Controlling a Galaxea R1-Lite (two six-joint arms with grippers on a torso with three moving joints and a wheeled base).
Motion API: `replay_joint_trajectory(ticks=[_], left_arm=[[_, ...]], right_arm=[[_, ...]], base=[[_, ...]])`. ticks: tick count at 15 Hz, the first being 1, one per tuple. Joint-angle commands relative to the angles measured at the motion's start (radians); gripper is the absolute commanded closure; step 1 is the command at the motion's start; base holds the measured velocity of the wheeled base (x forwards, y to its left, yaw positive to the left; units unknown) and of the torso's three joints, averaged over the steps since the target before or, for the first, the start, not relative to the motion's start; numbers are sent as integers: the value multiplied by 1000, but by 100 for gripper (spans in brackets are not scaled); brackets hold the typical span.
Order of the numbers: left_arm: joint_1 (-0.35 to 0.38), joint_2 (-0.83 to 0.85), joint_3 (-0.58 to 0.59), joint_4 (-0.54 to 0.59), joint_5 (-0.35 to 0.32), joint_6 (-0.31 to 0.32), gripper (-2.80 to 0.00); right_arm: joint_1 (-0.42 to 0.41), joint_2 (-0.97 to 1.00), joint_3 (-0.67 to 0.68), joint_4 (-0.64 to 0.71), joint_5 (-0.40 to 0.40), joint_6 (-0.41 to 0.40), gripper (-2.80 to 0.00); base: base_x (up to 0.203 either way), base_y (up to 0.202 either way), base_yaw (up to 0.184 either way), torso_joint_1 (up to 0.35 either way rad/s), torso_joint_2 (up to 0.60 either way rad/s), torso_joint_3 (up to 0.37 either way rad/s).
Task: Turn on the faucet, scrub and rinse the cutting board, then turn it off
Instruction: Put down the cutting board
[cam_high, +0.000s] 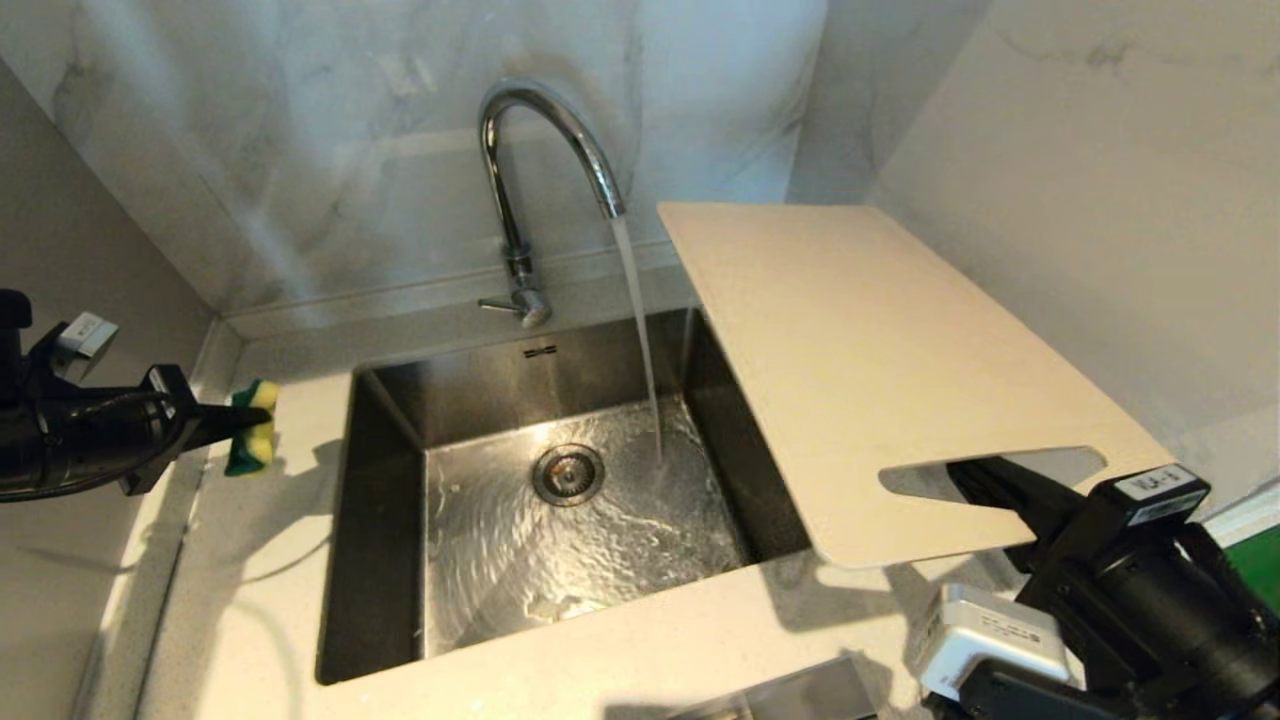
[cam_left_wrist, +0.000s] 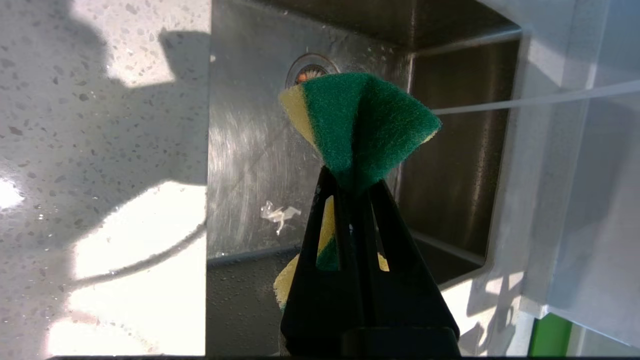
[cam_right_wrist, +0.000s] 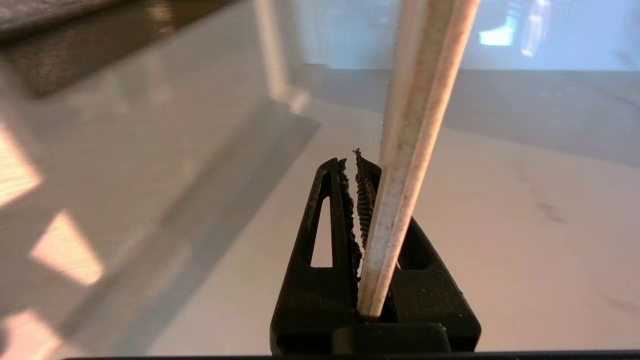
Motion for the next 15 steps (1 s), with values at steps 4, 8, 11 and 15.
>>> replay_joint_trajectory(ticks=[4,8,11,15], left_arm=[[4,38,1,-3,-8,-3,0],[4,53,-7,-4,-10,-2,0],[5,71,-6,-6,-10,-3,0],[4,96,-14,-9,-10,-3,0]], right_arm=[[-8,100,99,-34,-2,-2,0],[-20,130,170,2,-7,76,0],[-26,171,166,13,-7,85,0],[-51,208,175,16,-7,95,0]], base=[[0,0,0,0,0,0],[0,0,0,0,0,0],[0,0,0,0,0,0],[0,0,0,0,0,0]])
